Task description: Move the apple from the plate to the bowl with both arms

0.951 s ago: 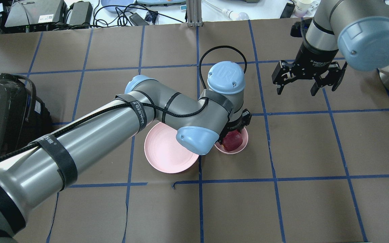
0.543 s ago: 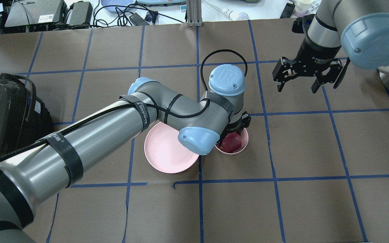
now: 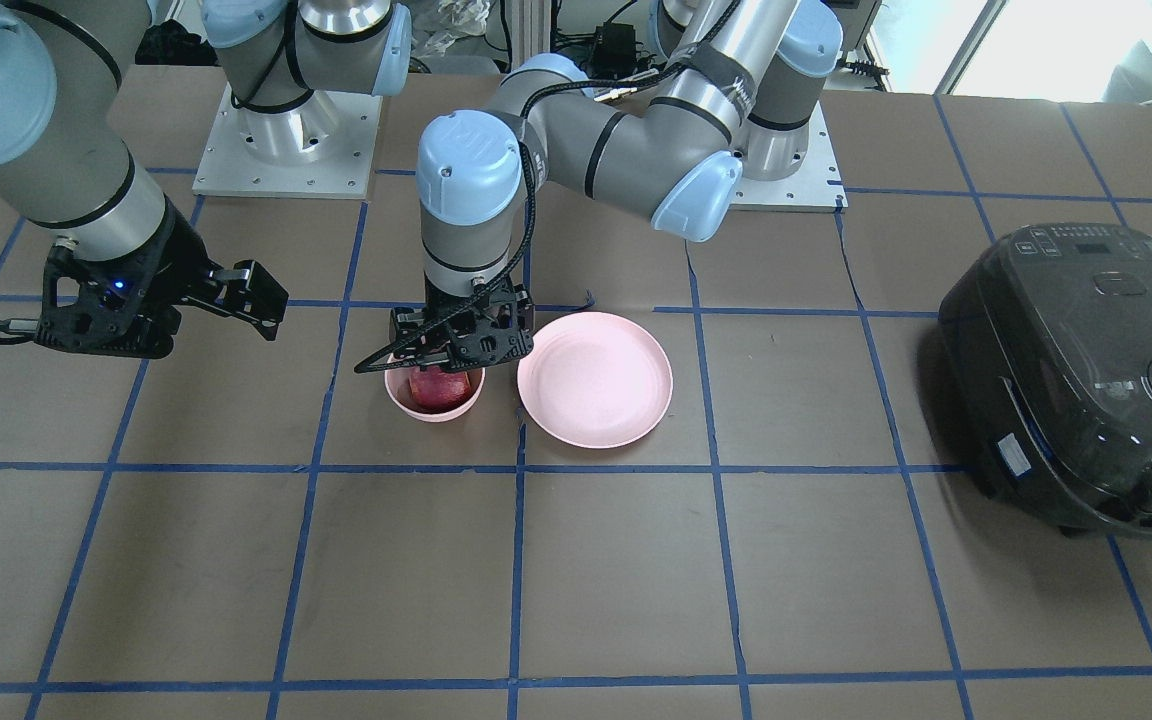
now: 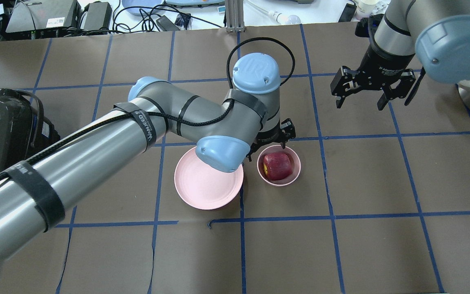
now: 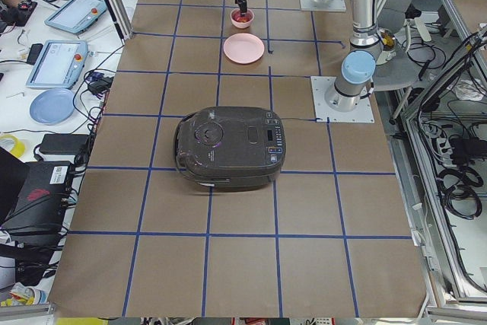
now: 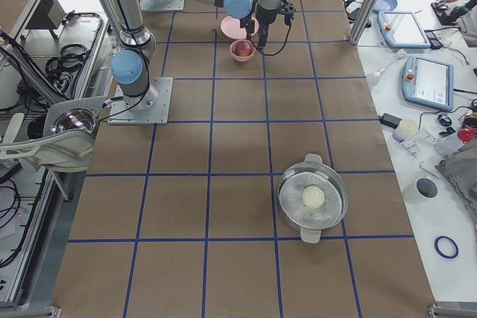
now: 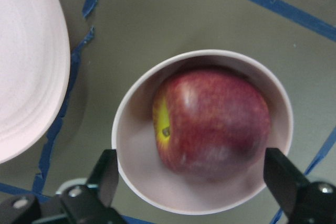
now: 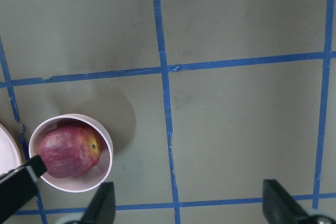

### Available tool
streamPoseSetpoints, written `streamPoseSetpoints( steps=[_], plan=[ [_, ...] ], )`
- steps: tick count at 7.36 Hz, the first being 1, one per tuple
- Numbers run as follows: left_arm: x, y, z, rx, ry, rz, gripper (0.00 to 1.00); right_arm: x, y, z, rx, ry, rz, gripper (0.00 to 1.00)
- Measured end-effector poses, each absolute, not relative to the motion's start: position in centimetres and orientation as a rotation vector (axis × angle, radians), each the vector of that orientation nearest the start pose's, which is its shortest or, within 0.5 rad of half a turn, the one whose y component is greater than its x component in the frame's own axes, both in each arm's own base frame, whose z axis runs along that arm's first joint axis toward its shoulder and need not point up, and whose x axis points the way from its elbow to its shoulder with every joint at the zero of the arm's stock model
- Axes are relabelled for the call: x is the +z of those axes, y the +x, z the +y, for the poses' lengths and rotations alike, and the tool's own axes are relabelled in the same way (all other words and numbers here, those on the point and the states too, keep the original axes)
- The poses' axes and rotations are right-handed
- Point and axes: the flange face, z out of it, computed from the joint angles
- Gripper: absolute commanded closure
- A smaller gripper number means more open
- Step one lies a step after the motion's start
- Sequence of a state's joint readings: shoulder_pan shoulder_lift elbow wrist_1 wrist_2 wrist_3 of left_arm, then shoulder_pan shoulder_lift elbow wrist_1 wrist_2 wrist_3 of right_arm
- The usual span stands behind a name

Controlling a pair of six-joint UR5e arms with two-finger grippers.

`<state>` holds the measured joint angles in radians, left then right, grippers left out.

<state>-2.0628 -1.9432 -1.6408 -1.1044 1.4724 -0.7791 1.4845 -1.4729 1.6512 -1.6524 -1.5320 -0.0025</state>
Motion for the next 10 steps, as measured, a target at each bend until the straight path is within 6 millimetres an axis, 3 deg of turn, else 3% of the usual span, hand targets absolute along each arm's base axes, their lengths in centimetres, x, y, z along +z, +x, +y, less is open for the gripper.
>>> streamPoseSetpoints(
  steps=[2,4,5,7,10],
  plan=[
    [36.6,-37.6,-47.6,0.019,-0.24,3.23,0.0,42.1,9.4,-52.1,0.106,0.145,3.105,0.0],
    [44.2,-31.5,-47.0,-0.039,-0.034,3.241,0.0,43.9,9.9,-51.2,0.041,0.138,3.105,0.0],
    [47.0,-28.0,-46.5,-0.047,0.019,3.229,0.0,44.6,10.2,-50.9,0.007,0.131,3.106,0.0],
    [50.2,-21.8,-46.0,-0.097,0.05,3.13,0.0,45.3,11.1,-50.6,-0.052,0.098,3.116,0.0],
    [51.3,-17.6,-46.2,-0.131,0.009,3.09,0.0,45.5,11.5,-50.6,-0.064,0.082,3.124,0.0]
  ],
)
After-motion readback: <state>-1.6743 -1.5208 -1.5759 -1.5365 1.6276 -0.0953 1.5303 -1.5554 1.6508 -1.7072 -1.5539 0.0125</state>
